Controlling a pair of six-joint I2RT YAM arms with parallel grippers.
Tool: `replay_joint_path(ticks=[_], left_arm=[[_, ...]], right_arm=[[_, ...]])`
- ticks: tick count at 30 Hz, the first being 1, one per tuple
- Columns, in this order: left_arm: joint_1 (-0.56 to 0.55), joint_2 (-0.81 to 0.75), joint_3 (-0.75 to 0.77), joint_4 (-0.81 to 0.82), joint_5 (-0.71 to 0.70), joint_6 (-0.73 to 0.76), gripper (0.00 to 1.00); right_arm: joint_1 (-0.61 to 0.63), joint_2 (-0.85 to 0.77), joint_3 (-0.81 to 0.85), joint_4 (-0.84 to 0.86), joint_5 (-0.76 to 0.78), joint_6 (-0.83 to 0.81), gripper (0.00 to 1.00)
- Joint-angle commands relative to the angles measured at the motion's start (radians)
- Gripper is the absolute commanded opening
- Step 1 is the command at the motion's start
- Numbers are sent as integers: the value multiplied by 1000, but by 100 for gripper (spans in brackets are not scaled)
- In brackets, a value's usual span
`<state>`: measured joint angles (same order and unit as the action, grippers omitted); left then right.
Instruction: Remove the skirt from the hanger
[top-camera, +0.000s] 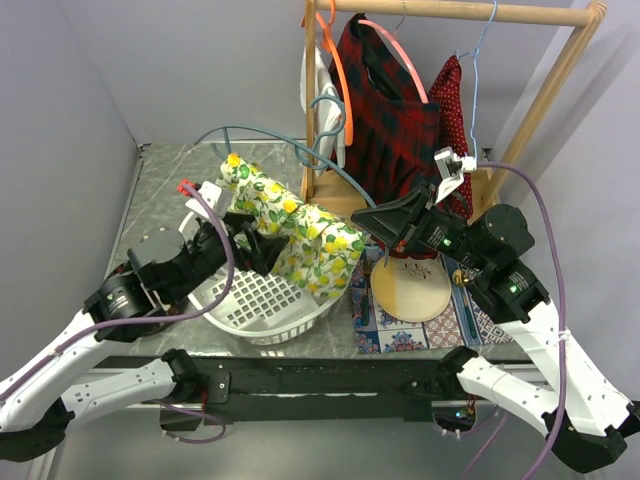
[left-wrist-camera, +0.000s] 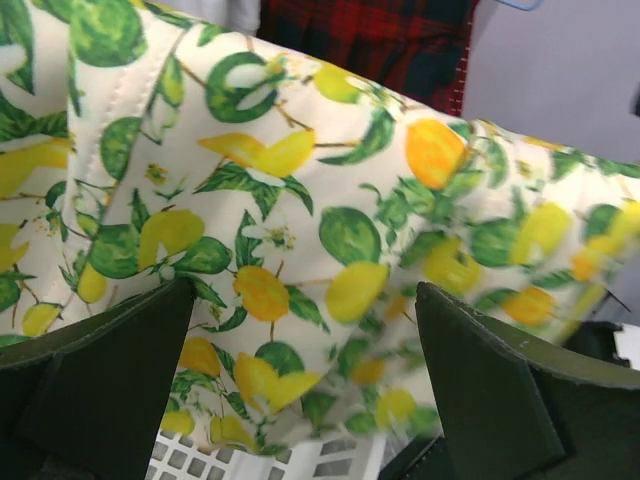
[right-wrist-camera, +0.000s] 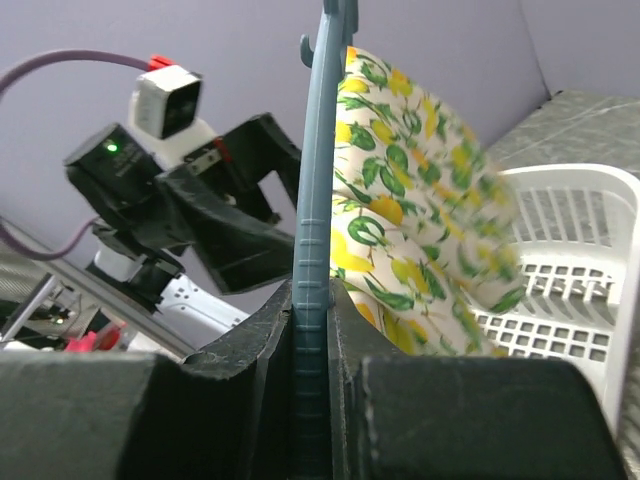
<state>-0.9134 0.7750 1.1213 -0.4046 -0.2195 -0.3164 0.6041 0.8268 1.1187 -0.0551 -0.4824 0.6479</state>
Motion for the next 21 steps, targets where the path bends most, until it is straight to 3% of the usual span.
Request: replay_joint_path(ticks=[1,4,5,7,8,9,10,21], left_arm=[[-4,1,-21,108,-101,13,99],[-2,-13,-47,159,-69,10,90],[-2,-19,-66,194,-37,11,71],[-2,-29,-81,216,-18,16,48],[-4,-32,-84,214,-20,17,29],[-2,-34,-83,207,-27,17,18],[-2,-33,-75,193,-40,11,1],[-2,-169,-65,95,-265,-47,1]], right_arm=[[16,-34,6,147,5,22,0],[17,-46,-11,144,15,15,0],[16,-52,-16,144,16,16,0],[17,-57,-23,143,18,15,0],[19,-64,-26,143,19,15,0],[17,-69,-33,143,19,13,0],[17,-74,-37,143,24,13,0],[17,-146,-80,61,152,-57,0]])
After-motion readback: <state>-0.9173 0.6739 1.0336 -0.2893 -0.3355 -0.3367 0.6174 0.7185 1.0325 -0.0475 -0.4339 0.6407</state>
